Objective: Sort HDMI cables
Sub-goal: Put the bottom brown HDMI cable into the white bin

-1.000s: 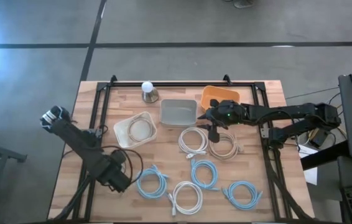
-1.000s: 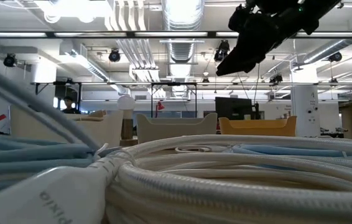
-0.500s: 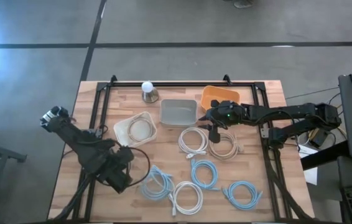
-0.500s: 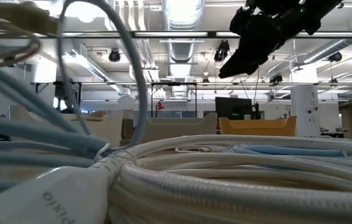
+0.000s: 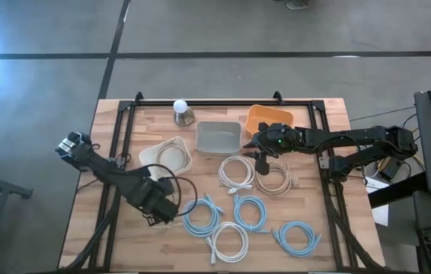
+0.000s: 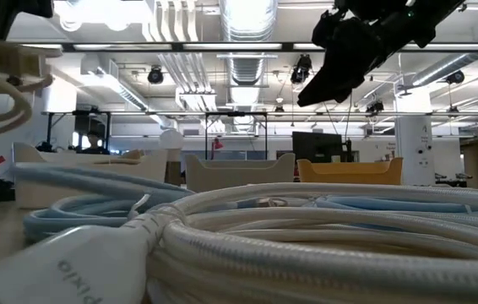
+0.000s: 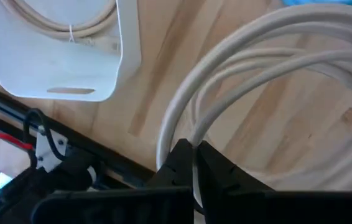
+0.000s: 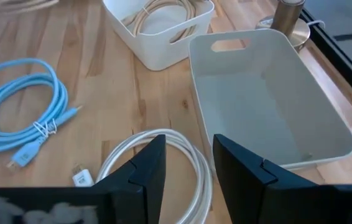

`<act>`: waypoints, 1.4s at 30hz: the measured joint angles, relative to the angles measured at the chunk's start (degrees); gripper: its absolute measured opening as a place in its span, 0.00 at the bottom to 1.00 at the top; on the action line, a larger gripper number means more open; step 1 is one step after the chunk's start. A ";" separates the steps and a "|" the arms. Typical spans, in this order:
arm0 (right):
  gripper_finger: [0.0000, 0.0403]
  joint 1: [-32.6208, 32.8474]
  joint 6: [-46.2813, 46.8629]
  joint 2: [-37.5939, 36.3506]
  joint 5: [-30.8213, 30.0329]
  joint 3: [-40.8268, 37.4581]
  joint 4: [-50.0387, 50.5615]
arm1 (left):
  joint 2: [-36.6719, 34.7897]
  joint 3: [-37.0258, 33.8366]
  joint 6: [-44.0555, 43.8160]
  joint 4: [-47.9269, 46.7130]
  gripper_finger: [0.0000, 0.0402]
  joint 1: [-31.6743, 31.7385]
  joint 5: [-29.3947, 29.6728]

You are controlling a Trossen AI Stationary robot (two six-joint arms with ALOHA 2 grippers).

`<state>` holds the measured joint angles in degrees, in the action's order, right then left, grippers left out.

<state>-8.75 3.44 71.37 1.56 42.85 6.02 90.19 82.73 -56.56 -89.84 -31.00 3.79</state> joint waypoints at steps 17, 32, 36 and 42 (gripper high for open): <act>0.28 0.00 0.63 0.02 0.03 -0.98 0.18 | -1.42 1.46 24.78 -0.22 0.01 10.17 52.92; 0.23 0.01 1.87 0.04 0.04 -2.78 0.17 | -1.28 -8.59 29.65 0.09 0.01 32.24 35.42; 0.21 0.00 3.11 0.05 0.02 -2.91 0.16 | -1.24 -12.98 28.03 2.94 0.01 32.50 32.92; 0.18 0.00 4.57 0.05 0.02 -2.93 0.14 | -1.24 -16.69 27.84 9.40 0.02 32.39 32.92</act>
<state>-8.75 8.01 71.42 1.58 39.92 6.16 88.95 66.03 -28.72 -80.44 1.39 36.71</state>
